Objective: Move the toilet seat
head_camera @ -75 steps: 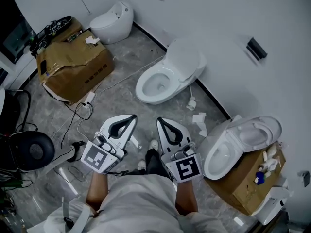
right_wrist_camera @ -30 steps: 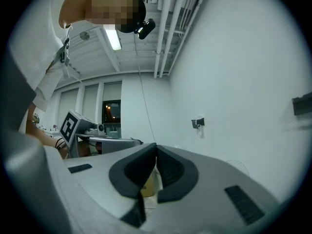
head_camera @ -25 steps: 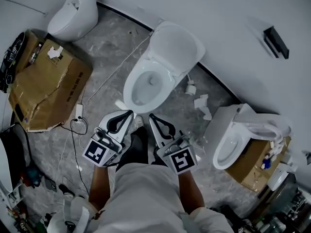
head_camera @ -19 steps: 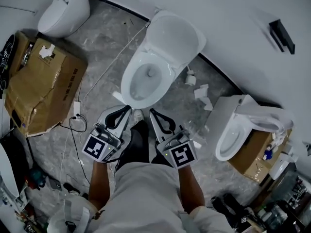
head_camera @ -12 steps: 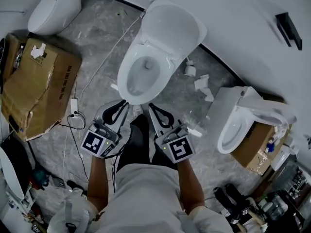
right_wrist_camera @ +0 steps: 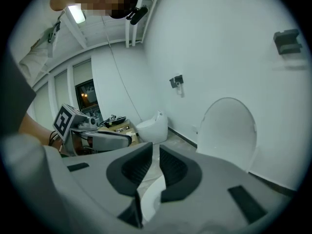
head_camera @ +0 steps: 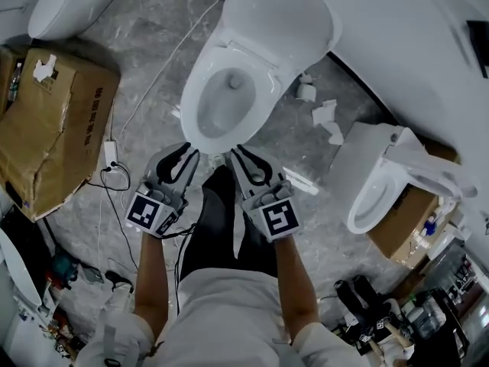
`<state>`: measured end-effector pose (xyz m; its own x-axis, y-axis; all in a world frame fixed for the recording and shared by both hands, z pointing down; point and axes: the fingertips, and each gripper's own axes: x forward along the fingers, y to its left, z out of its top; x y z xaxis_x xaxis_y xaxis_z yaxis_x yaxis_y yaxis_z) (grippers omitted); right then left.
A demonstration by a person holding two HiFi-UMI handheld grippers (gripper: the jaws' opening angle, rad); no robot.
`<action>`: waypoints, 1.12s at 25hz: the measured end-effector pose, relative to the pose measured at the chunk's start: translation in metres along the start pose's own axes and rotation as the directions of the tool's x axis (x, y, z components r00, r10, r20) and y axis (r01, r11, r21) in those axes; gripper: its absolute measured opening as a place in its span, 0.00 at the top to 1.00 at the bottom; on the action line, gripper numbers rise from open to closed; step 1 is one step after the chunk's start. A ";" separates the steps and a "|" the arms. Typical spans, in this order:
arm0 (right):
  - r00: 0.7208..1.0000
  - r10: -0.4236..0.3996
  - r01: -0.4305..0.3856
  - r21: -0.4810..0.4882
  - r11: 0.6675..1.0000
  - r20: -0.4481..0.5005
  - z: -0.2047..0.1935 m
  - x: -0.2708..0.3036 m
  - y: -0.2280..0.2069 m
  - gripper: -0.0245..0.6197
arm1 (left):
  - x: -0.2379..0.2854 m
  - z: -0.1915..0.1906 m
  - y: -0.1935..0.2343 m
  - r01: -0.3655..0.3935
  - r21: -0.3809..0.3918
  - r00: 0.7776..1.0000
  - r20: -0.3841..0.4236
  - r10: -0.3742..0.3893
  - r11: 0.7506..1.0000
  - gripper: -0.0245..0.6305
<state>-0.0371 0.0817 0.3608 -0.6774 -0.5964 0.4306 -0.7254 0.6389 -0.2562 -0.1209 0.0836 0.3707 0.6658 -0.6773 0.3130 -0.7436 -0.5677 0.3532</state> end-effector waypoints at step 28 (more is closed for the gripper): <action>0.963 -0.204 0.236 0.185 0.954 -0.177 -0.242 0.076 -0.071 0.74 | 0.037 -0.235 0.125 -0.107 -0.071 0.971 -0.223 0.089 0.992 0.71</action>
<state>-0.0075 0.1092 0.6211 -0.4830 -0.6187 0.6196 -0.8743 0.3791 -0.3030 -0.1750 0.0974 0.6343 0.5939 -0.6039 0.5316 -0.8044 -0.4569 0.3796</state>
